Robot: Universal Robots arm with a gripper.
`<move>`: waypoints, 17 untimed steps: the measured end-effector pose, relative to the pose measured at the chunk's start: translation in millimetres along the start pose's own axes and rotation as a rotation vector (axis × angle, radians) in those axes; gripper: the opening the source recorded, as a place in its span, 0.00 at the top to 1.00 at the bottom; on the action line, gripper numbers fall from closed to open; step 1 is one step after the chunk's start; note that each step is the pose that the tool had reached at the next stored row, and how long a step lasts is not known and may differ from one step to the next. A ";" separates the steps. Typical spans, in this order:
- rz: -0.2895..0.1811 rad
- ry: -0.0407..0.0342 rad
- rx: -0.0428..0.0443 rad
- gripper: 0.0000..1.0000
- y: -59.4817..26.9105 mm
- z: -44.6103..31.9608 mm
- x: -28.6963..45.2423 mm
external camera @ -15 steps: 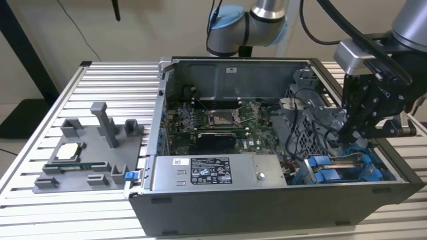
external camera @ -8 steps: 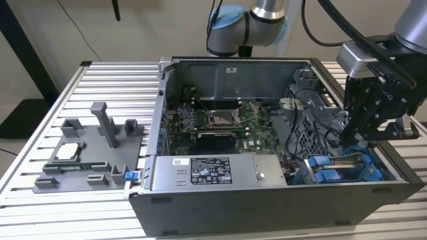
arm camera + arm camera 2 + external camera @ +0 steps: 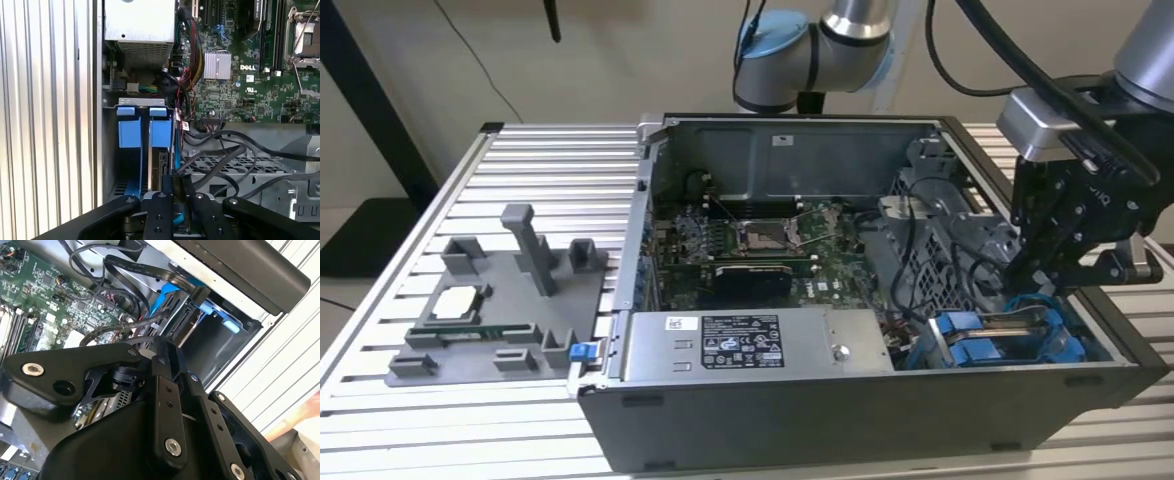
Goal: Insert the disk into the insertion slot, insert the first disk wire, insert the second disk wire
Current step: 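Insert the first disk wire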
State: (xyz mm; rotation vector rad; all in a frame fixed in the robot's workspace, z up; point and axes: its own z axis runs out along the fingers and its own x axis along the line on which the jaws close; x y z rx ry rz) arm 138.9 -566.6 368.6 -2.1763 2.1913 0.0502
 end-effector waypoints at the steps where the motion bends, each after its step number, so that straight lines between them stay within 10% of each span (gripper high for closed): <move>1: 0.000 0.0000 0.0000 1.00 -0.4 0.3 0.3; 17: 0.000 0.0006 0.0000 1.00 -7.6 5.1 4.9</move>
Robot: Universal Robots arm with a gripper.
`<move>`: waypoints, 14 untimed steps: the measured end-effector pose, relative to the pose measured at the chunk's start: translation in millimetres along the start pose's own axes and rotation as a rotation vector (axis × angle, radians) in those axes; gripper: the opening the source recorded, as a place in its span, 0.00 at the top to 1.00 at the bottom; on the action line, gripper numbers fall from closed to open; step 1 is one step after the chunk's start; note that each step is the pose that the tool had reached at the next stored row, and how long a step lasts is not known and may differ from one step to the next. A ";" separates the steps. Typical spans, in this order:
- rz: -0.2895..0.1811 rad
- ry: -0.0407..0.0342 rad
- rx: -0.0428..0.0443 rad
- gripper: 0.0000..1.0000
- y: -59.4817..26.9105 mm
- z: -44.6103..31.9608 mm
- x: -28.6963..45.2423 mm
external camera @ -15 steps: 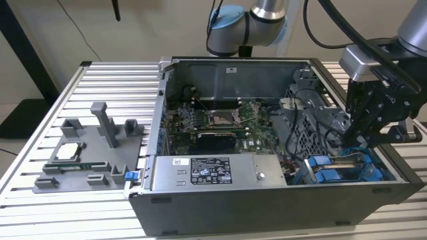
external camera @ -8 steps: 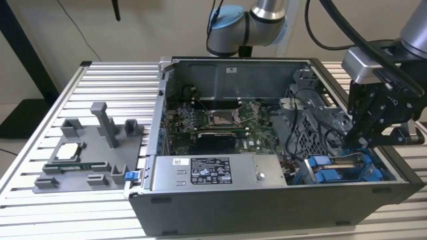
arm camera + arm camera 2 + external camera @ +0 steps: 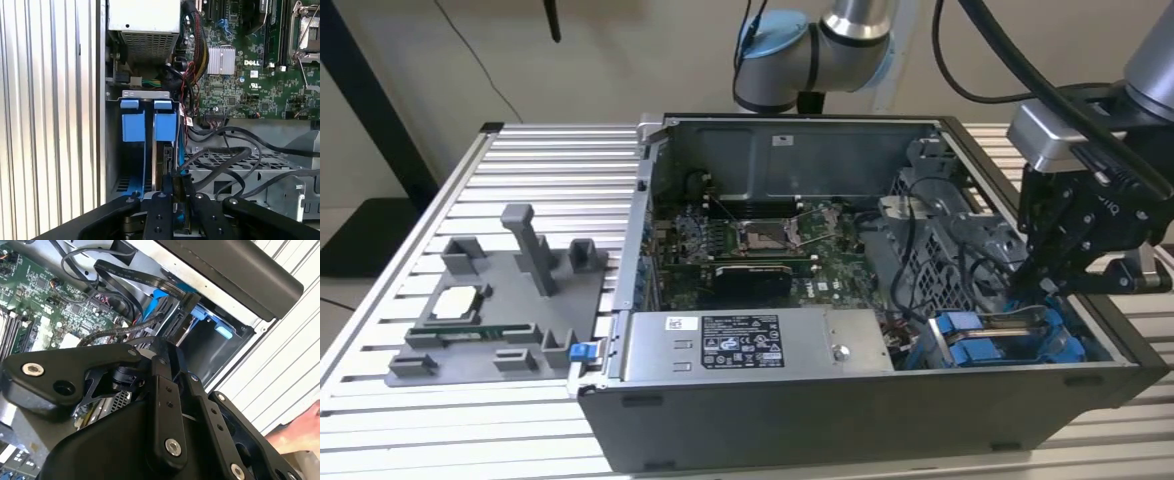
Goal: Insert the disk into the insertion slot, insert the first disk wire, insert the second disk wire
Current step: 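Insert the first disk wire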
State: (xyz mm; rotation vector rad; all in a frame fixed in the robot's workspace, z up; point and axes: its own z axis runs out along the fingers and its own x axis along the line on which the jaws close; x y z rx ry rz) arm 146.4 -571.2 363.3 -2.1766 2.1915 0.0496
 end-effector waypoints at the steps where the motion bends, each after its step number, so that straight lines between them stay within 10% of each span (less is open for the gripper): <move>1: 0.000 -0.0001 0.0000 1.00 -1.0 0.5 0.6; 14: 0.000 0.0000 0.0000 1.00 -8.3 5.8 7.7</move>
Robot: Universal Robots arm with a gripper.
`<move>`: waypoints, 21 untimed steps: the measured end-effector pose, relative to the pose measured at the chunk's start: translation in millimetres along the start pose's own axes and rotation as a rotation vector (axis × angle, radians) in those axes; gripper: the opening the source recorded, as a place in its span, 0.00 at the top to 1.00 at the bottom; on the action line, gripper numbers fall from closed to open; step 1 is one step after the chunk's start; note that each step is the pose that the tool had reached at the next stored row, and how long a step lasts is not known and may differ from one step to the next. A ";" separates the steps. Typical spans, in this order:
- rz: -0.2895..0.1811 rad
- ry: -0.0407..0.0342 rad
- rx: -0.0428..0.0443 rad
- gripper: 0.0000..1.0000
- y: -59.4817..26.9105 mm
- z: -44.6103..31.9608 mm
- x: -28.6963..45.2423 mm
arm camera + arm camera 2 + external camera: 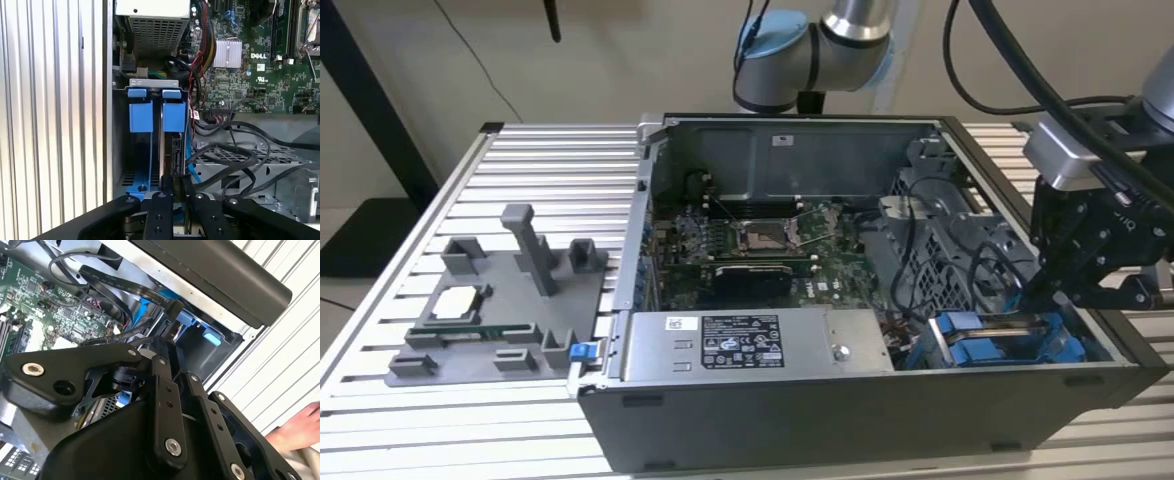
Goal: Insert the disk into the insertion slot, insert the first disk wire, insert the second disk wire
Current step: 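Insert the first disk wire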
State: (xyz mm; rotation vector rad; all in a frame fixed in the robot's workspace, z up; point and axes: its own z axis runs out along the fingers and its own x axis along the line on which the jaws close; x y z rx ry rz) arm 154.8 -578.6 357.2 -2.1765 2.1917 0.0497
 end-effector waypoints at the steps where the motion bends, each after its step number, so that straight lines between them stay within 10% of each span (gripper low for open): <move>1: 0.000 -0.0001 0.0006 1.00 0.0 0.6 0.0; 21: 0.000 0.0041 0.0414 1.00 6.4 15.9 -7.0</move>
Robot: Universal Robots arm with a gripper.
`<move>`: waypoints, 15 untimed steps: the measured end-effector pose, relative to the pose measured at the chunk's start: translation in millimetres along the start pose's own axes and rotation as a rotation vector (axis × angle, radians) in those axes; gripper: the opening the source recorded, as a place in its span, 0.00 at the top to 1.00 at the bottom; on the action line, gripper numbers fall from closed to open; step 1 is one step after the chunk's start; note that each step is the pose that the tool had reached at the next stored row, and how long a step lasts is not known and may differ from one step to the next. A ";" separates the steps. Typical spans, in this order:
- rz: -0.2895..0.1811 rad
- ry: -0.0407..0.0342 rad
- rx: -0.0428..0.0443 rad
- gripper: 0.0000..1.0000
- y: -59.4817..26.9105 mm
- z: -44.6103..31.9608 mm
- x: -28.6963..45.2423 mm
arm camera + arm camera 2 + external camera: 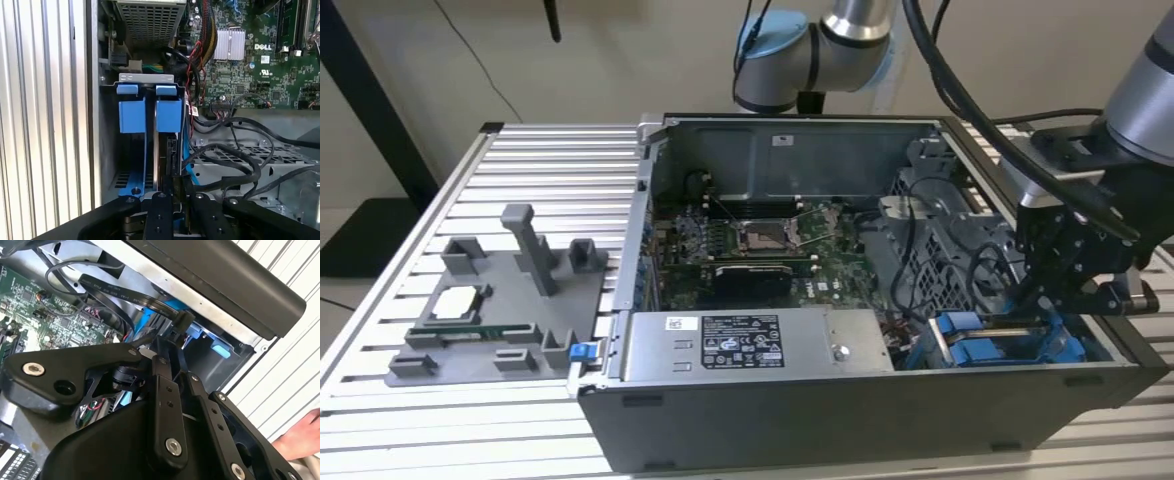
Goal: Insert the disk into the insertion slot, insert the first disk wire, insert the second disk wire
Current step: 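Insert the first disk wire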
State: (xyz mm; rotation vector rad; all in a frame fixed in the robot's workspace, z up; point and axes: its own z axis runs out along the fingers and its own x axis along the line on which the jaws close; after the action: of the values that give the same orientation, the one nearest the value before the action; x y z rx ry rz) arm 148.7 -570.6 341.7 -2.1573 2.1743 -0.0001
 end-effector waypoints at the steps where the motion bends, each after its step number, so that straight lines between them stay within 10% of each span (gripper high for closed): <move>1: 0.000 0.0001 0.0006 1.00 0.3 0.4 -0.2; 15: 0.004 0.0008 0.0013 1.00 -1.8 4.8 -0.1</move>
State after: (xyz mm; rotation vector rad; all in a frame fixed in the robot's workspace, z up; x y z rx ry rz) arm 150.8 -570.3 336.9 -2.1525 2.1785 -0.0021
